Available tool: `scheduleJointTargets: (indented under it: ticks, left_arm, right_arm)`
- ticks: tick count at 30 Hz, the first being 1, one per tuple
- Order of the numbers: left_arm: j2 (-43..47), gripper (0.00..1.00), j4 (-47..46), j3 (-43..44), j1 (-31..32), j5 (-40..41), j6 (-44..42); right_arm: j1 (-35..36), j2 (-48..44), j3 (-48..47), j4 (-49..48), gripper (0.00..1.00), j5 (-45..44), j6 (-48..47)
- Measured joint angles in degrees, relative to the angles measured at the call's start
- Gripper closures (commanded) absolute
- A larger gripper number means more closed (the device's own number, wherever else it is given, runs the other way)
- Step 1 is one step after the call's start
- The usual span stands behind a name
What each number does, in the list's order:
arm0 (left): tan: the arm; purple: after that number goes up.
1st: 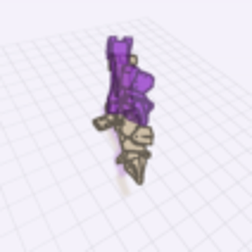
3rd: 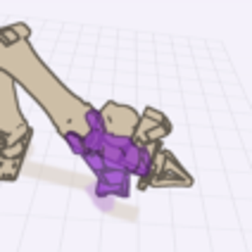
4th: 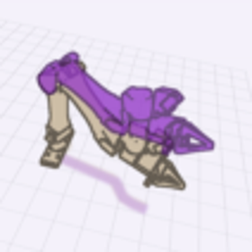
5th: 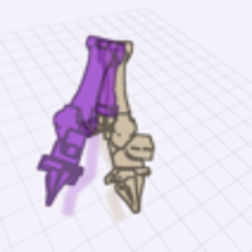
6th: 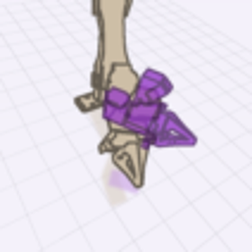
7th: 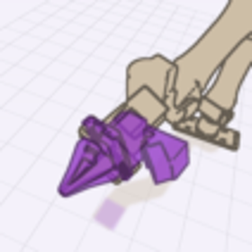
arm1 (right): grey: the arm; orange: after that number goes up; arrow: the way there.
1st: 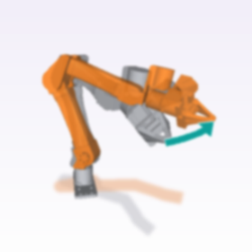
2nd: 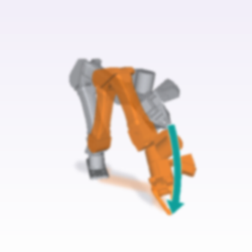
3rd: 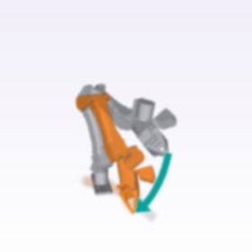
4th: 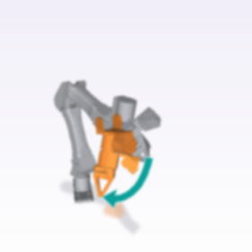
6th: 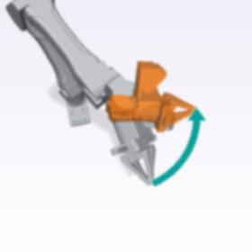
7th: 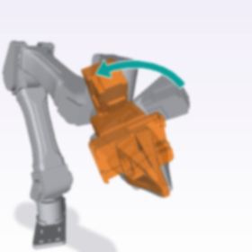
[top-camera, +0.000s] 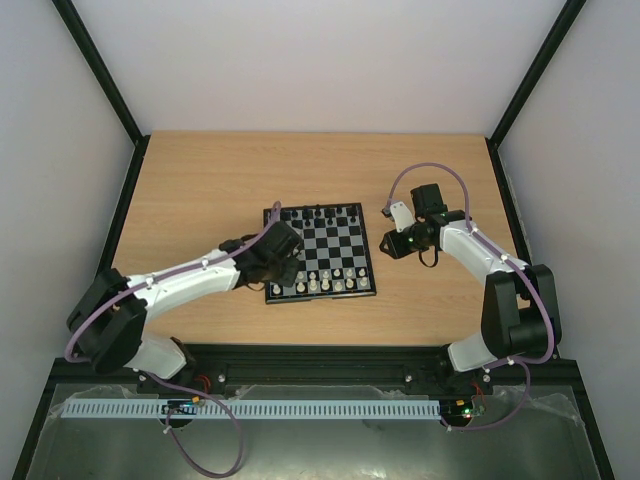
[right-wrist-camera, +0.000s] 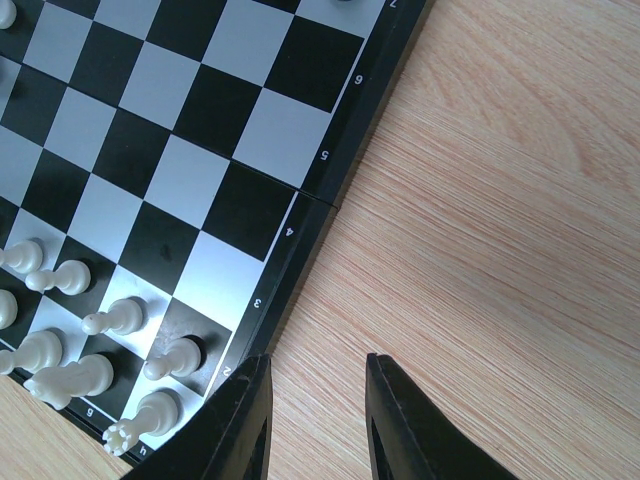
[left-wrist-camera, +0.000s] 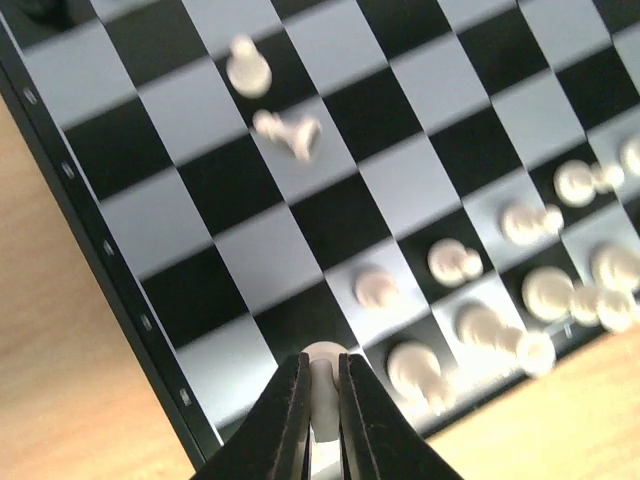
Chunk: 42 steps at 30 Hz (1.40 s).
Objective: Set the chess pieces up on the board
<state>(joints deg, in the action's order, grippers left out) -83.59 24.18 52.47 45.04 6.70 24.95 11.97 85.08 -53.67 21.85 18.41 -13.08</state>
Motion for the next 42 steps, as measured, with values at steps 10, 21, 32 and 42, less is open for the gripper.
scheduleJointTargets:
  ticks: [10, 21, 32, 42]
  left_arm:
    - [3.6, 0.96, 2.4, -4.7, 4.6, -2.0, 2.6]
    - [-0.2, 0.97, 0.6, -5.1, 5.4, -2.2, 2.8]
    - [-2.0, 0.96, -1.9, -5.6, 5.4, -1.5, 2.7]
    - [-2.1, 0.95, -2.4, -5.6, 5.4, -1.1, 2.7]
  right_arm:
    - [0.0, 0.0, 0.0, 0.0, 0.72, 0.0, 0.0]
    - [0.0, 0.0, 0.0, 0.0, 0.72, 0.0, 0.0]
    - [0.0, 0.0, 0.0, 0.0, 0.71, 0.0, 0.0]
    - [0.0, 0.0, 0.0, 0.0, 0.72, 0.0, 0.0]
